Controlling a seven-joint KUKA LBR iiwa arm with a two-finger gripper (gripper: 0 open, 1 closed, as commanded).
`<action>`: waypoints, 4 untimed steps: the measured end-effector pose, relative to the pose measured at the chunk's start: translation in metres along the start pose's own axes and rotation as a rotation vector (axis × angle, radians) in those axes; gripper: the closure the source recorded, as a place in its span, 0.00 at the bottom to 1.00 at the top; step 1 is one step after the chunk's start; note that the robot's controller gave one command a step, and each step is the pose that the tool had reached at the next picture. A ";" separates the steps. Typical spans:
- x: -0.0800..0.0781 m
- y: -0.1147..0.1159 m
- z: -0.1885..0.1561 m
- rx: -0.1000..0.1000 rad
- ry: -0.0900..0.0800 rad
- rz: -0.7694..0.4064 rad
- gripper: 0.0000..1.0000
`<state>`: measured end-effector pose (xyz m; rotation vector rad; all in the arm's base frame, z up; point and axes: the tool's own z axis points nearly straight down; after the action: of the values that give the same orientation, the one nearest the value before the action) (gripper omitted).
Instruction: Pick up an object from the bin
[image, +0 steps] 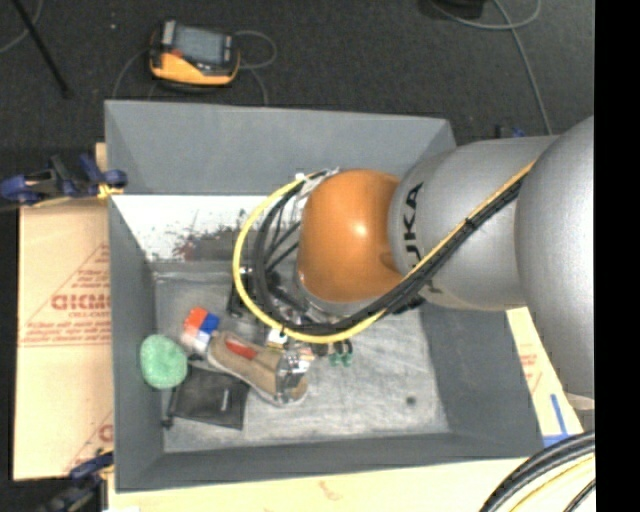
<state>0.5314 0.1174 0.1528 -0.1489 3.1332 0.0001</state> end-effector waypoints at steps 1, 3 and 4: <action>-0.018 -0.006 0.077 -0.004 0.008 0.092 1.00; -0.018 -0.007 0.077 -0.005 0.006 0.069 1.00; -0.017 -0.011 0.038 0.000 0.012 0.074 1.00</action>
Offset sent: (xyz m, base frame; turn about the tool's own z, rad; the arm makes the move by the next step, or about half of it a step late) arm 0.0000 0.0000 0.0000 0.0000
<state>0.5496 0.1080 0.1149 -0.0330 3.1483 -0.0007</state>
